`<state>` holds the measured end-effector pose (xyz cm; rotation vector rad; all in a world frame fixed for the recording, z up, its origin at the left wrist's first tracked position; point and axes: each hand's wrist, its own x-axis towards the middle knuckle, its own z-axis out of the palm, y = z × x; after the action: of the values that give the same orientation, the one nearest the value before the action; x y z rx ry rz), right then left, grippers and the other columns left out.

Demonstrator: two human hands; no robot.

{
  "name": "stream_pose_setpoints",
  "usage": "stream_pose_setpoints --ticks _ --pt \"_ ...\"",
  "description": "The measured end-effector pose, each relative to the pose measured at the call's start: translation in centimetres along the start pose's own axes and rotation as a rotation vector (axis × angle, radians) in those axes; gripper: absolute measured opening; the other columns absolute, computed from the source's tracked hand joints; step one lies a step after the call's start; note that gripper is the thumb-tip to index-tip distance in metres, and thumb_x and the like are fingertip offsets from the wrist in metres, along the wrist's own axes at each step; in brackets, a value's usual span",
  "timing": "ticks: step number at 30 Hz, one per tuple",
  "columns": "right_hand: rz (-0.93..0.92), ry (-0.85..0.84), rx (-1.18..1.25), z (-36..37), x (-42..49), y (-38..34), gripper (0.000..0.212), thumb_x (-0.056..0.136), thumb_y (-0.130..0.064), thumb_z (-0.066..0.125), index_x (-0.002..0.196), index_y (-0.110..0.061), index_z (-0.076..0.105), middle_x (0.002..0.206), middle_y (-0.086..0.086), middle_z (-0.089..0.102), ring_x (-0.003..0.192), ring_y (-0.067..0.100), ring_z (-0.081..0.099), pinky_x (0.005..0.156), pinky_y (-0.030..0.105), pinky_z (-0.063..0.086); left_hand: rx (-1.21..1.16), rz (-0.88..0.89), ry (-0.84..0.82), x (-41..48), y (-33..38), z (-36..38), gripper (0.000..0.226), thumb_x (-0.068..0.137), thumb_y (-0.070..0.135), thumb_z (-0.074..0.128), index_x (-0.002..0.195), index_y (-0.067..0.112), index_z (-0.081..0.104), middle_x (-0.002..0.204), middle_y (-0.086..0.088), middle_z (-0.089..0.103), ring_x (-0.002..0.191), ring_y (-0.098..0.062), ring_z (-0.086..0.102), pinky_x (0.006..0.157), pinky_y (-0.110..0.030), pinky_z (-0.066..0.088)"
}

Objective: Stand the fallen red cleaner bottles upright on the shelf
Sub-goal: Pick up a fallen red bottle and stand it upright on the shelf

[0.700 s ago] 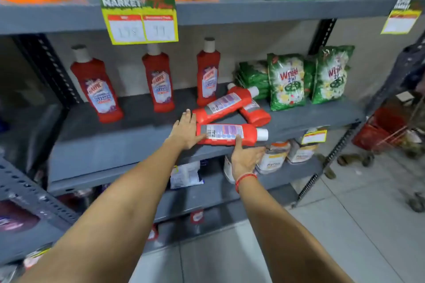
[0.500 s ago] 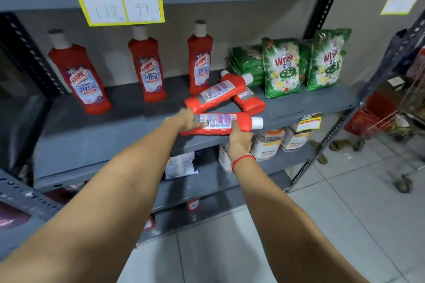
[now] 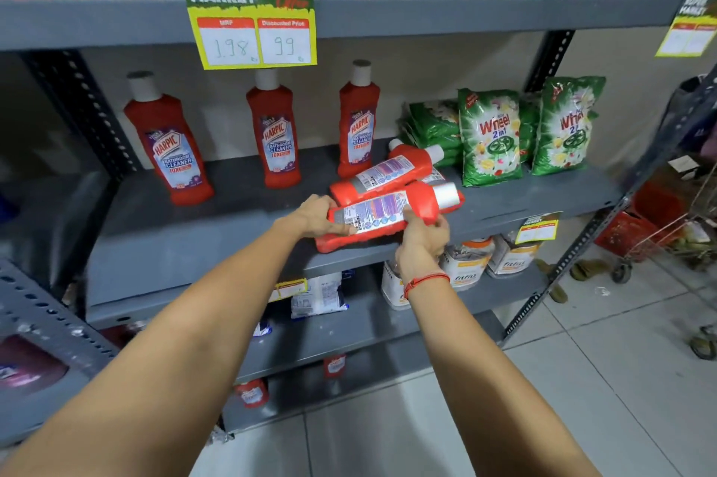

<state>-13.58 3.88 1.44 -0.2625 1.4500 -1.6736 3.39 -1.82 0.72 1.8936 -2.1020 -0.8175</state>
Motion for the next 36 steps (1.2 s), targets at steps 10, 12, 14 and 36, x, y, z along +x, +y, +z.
stream_pose_setpoints --ticks 10,12,14,36 --pt "-0.444 -0.775 -0.211 7.4 -4.6 -2.2 0.061 0.068 0.016 0.070 0.124 0.004 0.049 0.115 0.008 0.058 0.102 0.013 0.057 0.079 0.006 0.050 -0.516 0.079 0.241 -4.9 -3.1 -1.5 0.068 0.065 0.016 0.082 0.123 0.011 0.048 0.102 -0.001 0.064 0.079 -0.002 0.060 0.080 -0.015 0.053" --pt "-0.519 -0.957 -0.328 9.3 -6.1 -2.2 0.061 0.068 0.015 0.071 0.124 0.005 0.050 0.120 0.015 0.060 0.103 0.016 0.058 0.079 0.005 0.048 -0.576 0.075 0.337 -6.2 -3.8 -1.6 0.066 0.068 0.019 0.081 0.124 0.013 0.047 0.109 0.002 0.063 0.086 -0.003 0.059 0.078 -0.015 0.048" --pt "-0.565 -1.097 -0.415 11.7 -7.4 -2.1 0.062 0.067 0.013 0.072 0.124 0.005 0.049 0.122 0.024 0.059 0.106 0.021 0.059 0.083 0.008 0.049 -0.592 0.049 0.480 -7.4 -5.2 -2.3 0.066 0.069 0.022 0.080 0.125 0.014 0.046 0.110 0.006 0.060 0.094 -0.007 0.057 0.081 -0.018 0.042" --pt "-0.507 -1.400 -0.673 21.6 -11.2 4.7 0.062 0.076 0.000 0.071 0.130 -0.002 0.041 0.129 0.021 0.055 0.115 0.029 0.056 0.101 0.036 0.045 -0.668 -0.161 0.796 -10.1 -17.5 -5.0 0.057 0.068 0.018 0.080 0.115 0.010 0.048 0.105 -0.004 0.065 0.086 0.000 0.061 0.073 -0.007 0.050"
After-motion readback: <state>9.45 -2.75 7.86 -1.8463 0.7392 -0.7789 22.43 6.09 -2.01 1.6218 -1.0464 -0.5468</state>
